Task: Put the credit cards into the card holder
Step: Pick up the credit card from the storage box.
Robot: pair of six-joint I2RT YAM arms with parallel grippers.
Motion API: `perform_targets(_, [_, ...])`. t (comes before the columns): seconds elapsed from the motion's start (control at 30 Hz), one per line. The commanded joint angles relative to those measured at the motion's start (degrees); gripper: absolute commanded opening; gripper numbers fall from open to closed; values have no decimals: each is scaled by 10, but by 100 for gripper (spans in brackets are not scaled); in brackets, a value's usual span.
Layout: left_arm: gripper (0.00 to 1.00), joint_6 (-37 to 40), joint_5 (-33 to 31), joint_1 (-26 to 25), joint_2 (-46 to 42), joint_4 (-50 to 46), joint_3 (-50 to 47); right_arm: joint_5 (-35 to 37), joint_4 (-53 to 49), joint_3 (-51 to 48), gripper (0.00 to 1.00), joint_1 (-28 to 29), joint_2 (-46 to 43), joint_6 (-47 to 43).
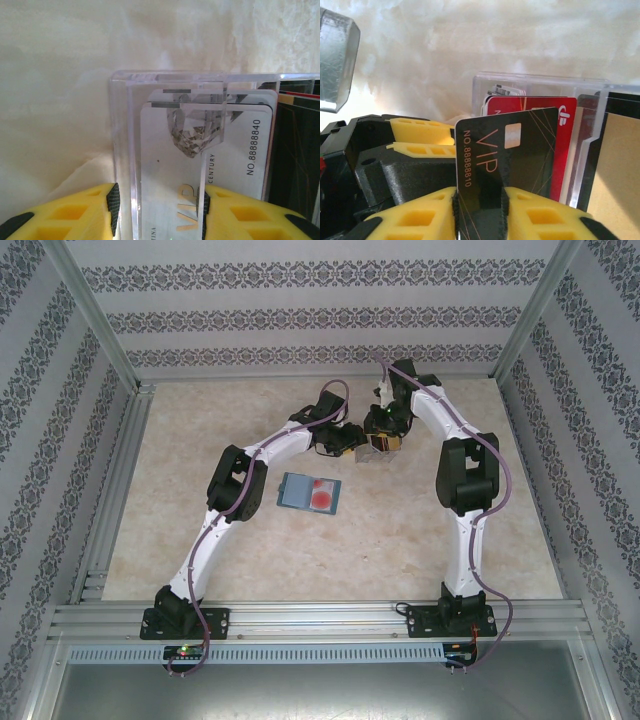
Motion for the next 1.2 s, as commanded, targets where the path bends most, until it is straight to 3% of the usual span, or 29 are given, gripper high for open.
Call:
perform_targets(0.0, [47,-10,-13,-4,11,-50,-18,5,-15,5,25,-4,11,-9])
perform_targets(0.5, [47,-11,-15,-5,11,-53,-14,-49,10,-30,7,-21,-28,0])
perform_targets(1.17, [47,-6,-17,-9,7,-72,-3,-79,22,-79,0,-64,-110,3])
